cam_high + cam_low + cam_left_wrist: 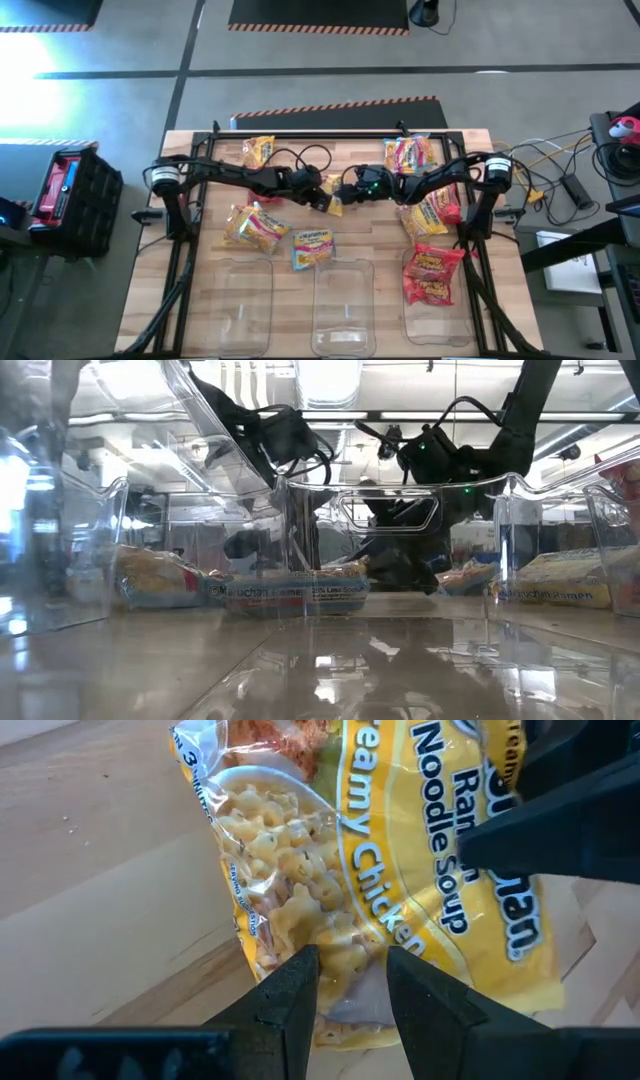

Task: Sort Maruchan noodles
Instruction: Put the yellow noodle pack into the middle transparent bin

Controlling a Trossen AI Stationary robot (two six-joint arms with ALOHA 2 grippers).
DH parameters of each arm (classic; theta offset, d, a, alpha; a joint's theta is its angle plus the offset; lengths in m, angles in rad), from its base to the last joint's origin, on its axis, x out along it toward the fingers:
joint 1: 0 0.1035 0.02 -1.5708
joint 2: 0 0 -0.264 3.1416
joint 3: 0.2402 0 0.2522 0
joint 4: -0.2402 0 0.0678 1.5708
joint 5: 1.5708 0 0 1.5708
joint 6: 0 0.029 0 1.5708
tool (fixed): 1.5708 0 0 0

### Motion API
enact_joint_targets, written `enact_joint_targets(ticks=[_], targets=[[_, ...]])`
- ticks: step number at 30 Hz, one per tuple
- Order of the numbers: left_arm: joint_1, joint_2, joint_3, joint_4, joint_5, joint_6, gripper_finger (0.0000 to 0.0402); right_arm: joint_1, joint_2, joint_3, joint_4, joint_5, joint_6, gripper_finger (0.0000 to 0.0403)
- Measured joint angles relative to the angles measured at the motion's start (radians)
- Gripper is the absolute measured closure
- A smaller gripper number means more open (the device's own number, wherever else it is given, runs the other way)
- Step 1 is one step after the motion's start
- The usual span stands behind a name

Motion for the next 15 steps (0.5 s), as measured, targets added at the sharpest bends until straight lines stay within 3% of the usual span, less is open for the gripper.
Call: enact_joint_targets(ticks=[8,15], targets=[[-0.001,-0.091,-0.002,-0.001,0.012,0.045,0.0293,-0.011,-0.054,0.000,-0.010,-0.016,-0.066,0.0319],[0.000,-0.099,-0.002,-0.010,-0.018,0.046,0.0293,-0.012,-0.054,0.000,-0.050,-0.022,-0.082,0.0319]])
